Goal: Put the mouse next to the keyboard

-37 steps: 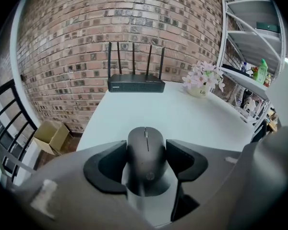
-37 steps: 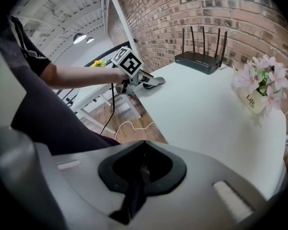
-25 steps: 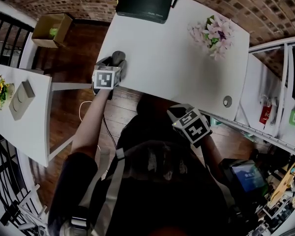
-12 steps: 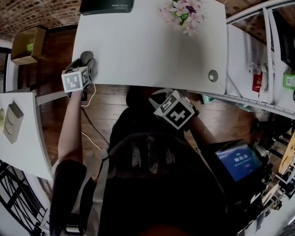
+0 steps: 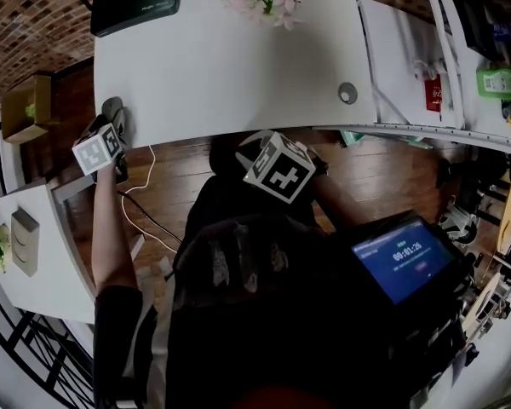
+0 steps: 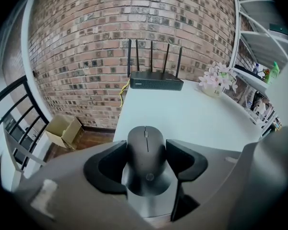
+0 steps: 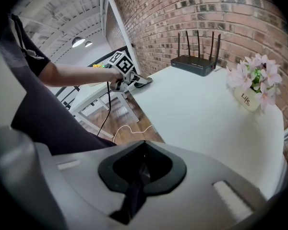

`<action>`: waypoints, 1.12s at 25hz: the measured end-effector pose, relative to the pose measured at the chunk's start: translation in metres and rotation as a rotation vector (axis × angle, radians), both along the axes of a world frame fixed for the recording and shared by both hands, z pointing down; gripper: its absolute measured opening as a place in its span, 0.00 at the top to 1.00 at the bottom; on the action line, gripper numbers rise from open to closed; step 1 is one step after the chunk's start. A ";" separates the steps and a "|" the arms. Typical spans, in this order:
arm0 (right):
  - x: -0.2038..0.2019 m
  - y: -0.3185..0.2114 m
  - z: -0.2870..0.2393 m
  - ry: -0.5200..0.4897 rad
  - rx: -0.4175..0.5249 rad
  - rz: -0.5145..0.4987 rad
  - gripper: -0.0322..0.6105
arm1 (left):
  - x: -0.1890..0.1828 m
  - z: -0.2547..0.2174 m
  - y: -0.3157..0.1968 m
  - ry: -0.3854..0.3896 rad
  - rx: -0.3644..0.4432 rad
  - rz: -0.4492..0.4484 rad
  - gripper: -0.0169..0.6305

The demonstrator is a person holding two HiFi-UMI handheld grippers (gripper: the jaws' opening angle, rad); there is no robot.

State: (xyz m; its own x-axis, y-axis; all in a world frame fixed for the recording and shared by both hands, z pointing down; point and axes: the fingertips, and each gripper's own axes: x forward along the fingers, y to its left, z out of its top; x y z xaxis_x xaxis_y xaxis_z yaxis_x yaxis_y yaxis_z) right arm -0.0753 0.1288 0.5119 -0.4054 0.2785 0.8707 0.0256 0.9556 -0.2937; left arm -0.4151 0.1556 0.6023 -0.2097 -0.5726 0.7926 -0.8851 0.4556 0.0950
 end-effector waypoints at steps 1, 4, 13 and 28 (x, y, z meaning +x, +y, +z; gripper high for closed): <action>0.000 0.000 0.000 -0.001 0.002 -0.003 0.94 | 0.000 0.000 0.000 0.002 -0.005 0.000 0.56; -0.004 0.003 -0.001 -0.009 0.009 -0.017 0.94 | -0.001 0.000 0.003 0.009 -0.018 -0.003 0.56; -0.008 0.007 0.000 -0.029 -0.005 -0.027 0.94 | -0.015 -0.060 -0.006 0.019 0.222 -0.076 0.57; -0.022 -0.062 -0.070 -0.345 -0.032 0.148 0.94 | 0.085 -0.184 -0.074 -0.024 0.539 0.114 0.97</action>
